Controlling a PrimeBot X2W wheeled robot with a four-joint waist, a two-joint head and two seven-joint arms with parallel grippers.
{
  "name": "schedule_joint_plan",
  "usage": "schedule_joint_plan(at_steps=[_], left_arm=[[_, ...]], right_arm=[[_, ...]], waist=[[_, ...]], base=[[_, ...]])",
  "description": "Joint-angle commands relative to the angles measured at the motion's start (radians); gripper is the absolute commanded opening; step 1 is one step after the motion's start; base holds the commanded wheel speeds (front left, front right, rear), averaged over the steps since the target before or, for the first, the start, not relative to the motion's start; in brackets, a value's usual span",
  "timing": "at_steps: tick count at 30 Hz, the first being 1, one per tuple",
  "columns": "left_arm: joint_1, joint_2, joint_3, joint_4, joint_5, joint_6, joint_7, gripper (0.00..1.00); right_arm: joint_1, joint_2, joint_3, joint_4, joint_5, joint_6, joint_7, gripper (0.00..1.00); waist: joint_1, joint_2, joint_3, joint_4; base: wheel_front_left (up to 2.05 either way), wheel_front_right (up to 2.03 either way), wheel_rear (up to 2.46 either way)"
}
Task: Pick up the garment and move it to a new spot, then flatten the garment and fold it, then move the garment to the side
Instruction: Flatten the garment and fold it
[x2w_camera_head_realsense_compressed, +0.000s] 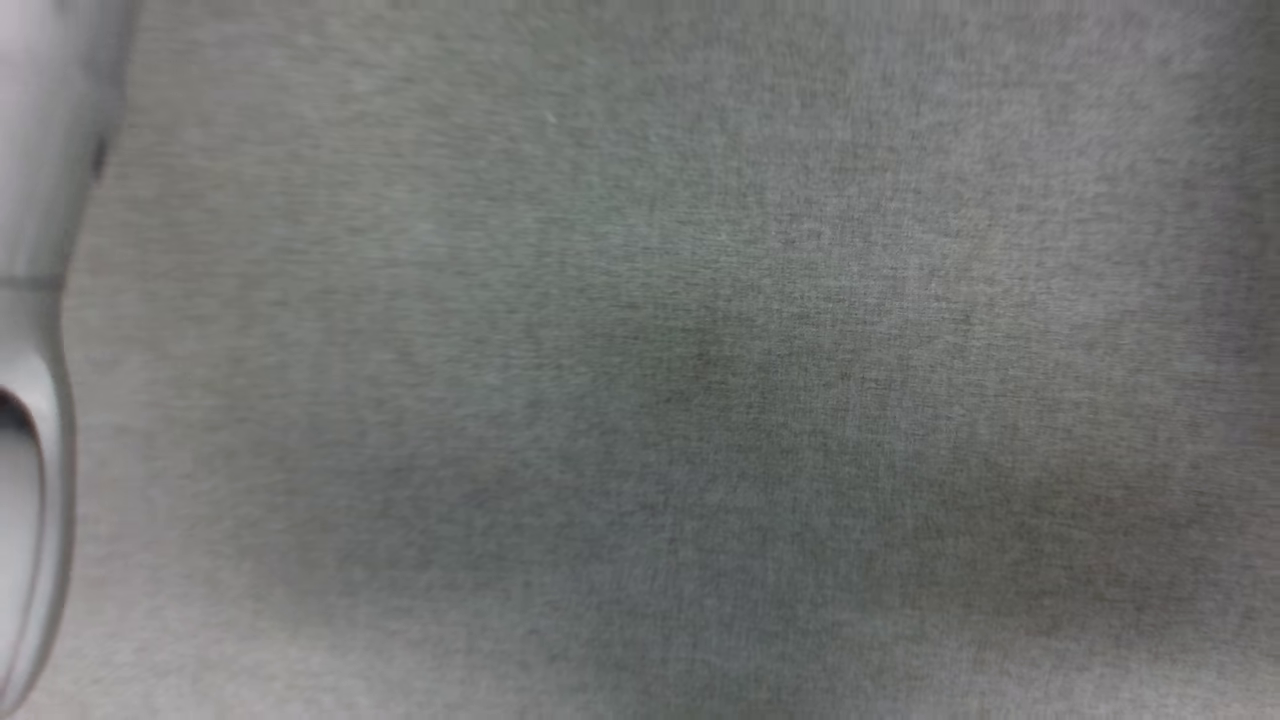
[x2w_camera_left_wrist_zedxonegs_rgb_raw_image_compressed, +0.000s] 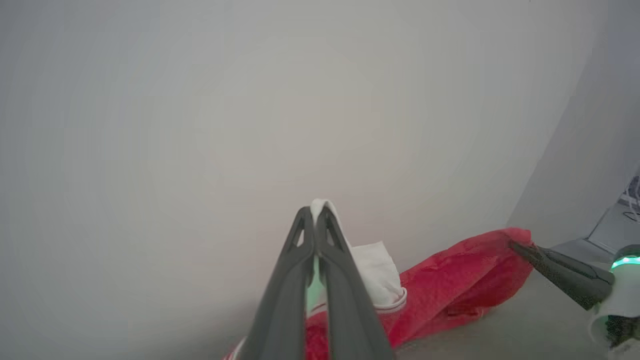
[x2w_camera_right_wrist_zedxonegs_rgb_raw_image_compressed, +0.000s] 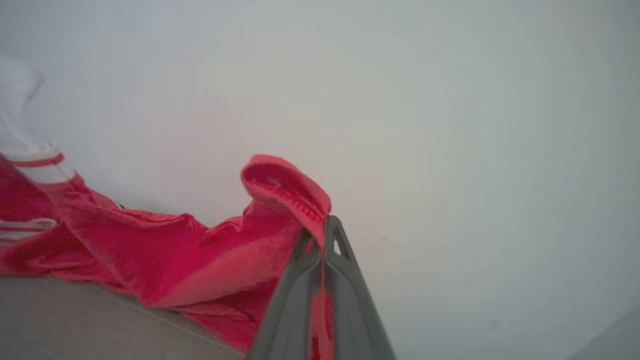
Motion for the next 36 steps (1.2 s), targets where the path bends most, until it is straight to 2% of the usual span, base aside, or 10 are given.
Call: schedule_joint_plan(at_steps=[1,6,8,12,17,20,24,29,30,36], left_arm=[[0.064,0.022,-0.031,-0.017,-0.046,0.0,0.012,0.0],[0.242,0.088,-0.148,-0.094,-0.153,0.0,0.062,0.0],[0.32,0.119,-0.188,-0.142,-0.19,0.0,0.068,0.0],[0.492,0.199,-0.254,-0.231,-0.241,0.0,0.082,0.0],[0.742,0.293,-0.297,-0.353,-0.293,0.015,0.066,0.0],[0.891,0.348,-0.323,-0.457,-0.327,0.059,0.065,0.0],[1.07,0.426,-0.347,-0.601,-0.36,0.156,0.048,0.0],[1.25,0.505,-0.369,-0.769,-0.407,0.267,0.021,0.0],[1.25,0.505,-0.369,-0.769,-0.407,0.267,0.021,0.0],[1.433,0.548,-0.388,-0.923,-0.487,0.391,-0.002,0.0]], right_arm=[[0.051,-0.022,0.043,0.028,0.042,-0.001,0.0,0.0],[0.195,-0.059,0.19,0.102,0.233,-0.001,0.004,0.0],[0.277,-0.076,0.259,0.092,0.309,-0.001,0.02,0.0],[0.465,-0.142,0.383,0.004,0.488,-0.001,0.069,0.0],[0.722,-0.271,0.48,-0.175,0.661,-0.001,0.107,0.0],[0.875,-0.352,0.505,-0.275,0.72,-0.001,0.116,0.0],[1.068,-0.431,0.518,-0.396,0.769,-0.001,0.142,0.0],[1.292,-0.485,0.48,-0.523,0.81,-0.001,0.182,0.0],[1.292,-0.485,0.48,-0.523,0.81,-0.001,0.182,0.0],[1.539,-0.504,0.384,-0.67,0.784,-0.001,0.268,0.0]], waist=[[0.0,0.0,-0.131,0.04],[0.0,0.0,-0.287,0.056],[0.0,0.0,-0.341,0.061],[0.0,0.0,-0.442,0.061],[0.0,0.0,-0.547,0.06],[0.0,0.0,-0.594,0.063],[0.0,0.0,-0.637,0.064],[0.0,0.0,-0.673,0.061],[0.0,0.0,-0.673,0.061],[0.0,0.0,-0.683,0.056]], base=[[0.0,0.0,0.0],[0.0,0.0,0.0],[0.0,0.0,0.0],[0.0,0.0,0.0],[0.0,0.0,0.0],[0.0,0.0,0.0],[0.0,0.0,0.0],[0.0,0.0,0.0],[0.0,0.0,0.0],[0.0,0.0,0.0]])
